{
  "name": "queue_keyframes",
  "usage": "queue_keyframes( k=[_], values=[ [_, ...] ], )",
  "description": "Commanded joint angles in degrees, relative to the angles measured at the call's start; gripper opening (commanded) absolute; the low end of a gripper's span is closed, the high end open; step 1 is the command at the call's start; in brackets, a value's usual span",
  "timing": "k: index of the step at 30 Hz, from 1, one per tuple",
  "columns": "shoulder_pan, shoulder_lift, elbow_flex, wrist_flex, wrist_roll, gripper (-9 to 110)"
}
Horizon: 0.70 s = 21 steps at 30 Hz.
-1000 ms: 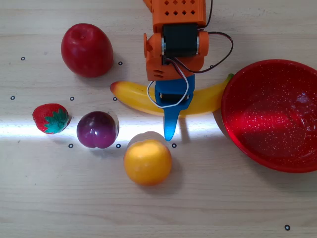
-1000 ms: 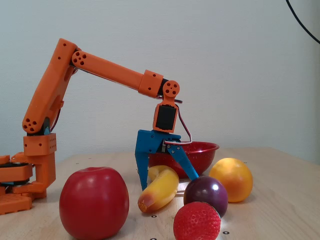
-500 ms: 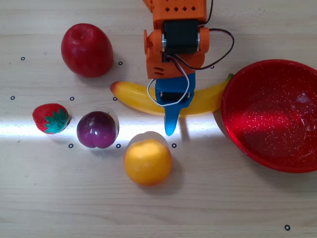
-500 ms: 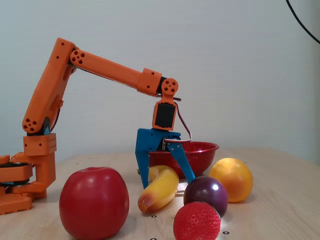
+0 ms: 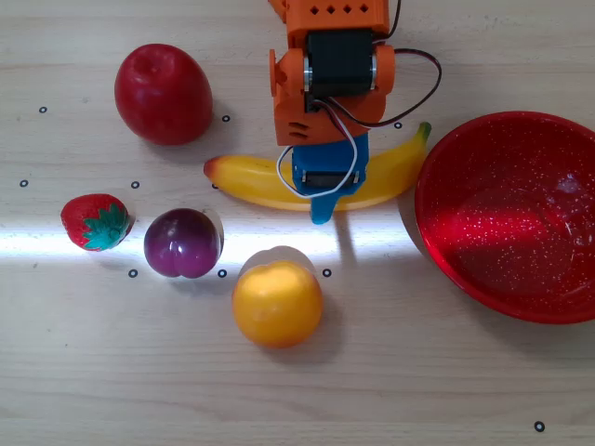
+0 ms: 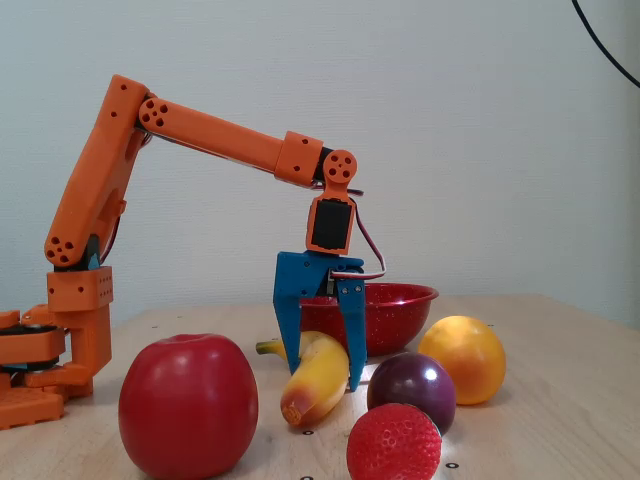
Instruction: Put the banana in the red bowl.
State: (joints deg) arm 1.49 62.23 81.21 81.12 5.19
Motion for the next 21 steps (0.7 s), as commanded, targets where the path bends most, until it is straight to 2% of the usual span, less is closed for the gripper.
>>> queue_keyframes(
  k=[1, 13, 21],
  values=[
    [1.49, 2.9, -0.35, 3.69, 1.67, 0],
    [0.26, 10.72, -13.97, 21.01, -0.26, 0],
    [-0.7, 14.94, -24.61, 27.51, 0.09, 0]
  ],
)
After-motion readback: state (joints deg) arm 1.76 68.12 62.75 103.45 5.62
